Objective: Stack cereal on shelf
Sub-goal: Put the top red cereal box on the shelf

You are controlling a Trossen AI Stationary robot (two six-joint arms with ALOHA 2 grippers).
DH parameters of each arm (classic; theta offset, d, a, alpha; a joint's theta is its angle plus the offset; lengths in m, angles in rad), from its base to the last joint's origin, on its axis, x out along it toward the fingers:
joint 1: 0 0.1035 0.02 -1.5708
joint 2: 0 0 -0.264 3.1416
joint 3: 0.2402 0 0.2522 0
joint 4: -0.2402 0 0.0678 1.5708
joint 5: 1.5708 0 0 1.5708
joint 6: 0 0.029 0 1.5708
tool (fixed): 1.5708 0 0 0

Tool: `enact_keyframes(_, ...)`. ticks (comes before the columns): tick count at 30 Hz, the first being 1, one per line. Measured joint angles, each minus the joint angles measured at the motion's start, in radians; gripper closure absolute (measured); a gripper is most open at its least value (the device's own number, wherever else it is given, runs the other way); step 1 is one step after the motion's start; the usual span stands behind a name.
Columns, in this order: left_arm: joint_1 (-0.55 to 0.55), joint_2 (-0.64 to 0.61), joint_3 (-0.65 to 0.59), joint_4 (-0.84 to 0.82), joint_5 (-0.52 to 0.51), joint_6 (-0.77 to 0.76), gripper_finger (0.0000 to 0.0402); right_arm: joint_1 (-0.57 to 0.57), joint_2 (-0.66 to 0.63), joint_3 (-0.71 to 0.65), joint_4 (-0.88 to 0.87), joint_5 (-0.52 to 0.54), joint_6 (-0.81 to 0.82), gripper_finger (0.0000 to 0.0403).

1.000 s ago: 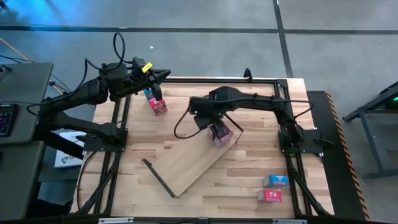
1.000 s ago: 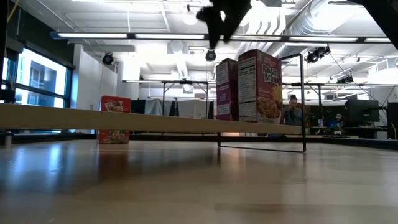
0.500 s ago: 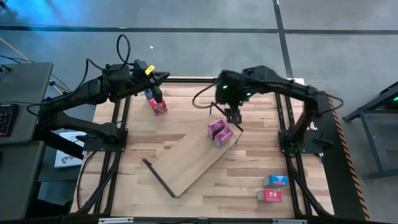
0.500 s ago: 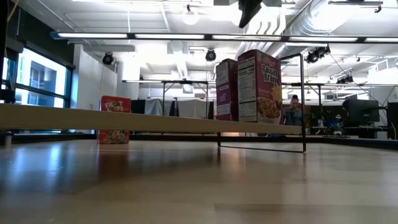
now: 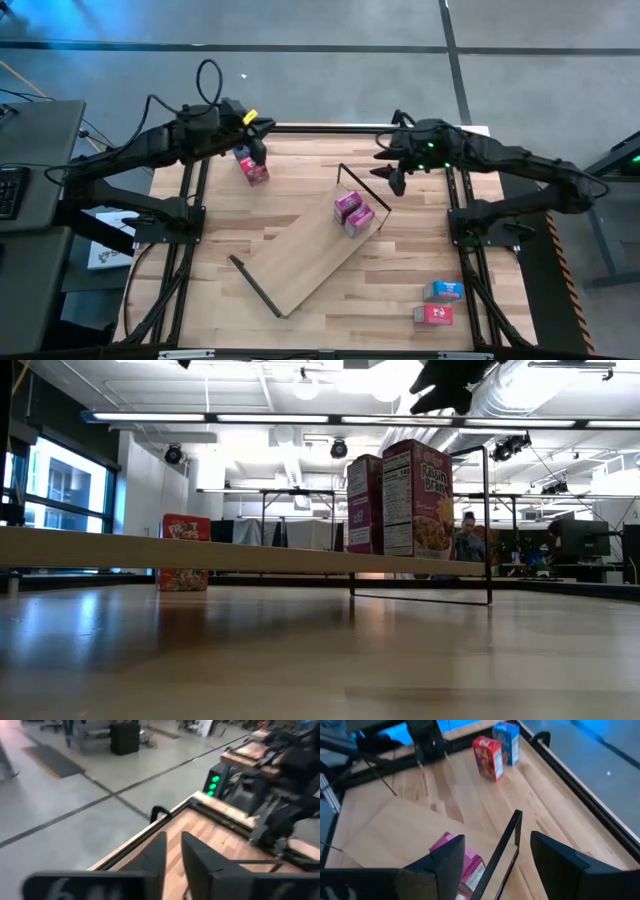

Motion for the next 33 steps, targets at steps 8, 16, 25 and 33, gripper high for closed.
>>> enact_keyframes(8, 0.113, 0.048, 0.01, -0.148, 0.073, -0.055, 0.0189, -0.002, -0.093, -0.068, 0.015, 0.004, 0.006, 0.0185)
enact_keyframes(16, 0.333, 0.131, 0.075, -0.437, 0.284, -0.053, 0.0087, -0.005, -0.097, -0.069, 0.021, 0.0, -0.05, 0.0185)
enact_keyframes(25, 0.462, 0.302, 0.076, -0.665, 0.393, 0.082, 0.0075, -0.005, -0.096, -0.069, 0.021, -0.001, -0.048, 0.0185)
enact_keyframes(33, 0.46, 0.43, 0.076, -0.692, 0.416, 0.182, 0.0076, -0.005, -0.096, -0.069, 0.02, 0.019, -0.033, 0.0185)
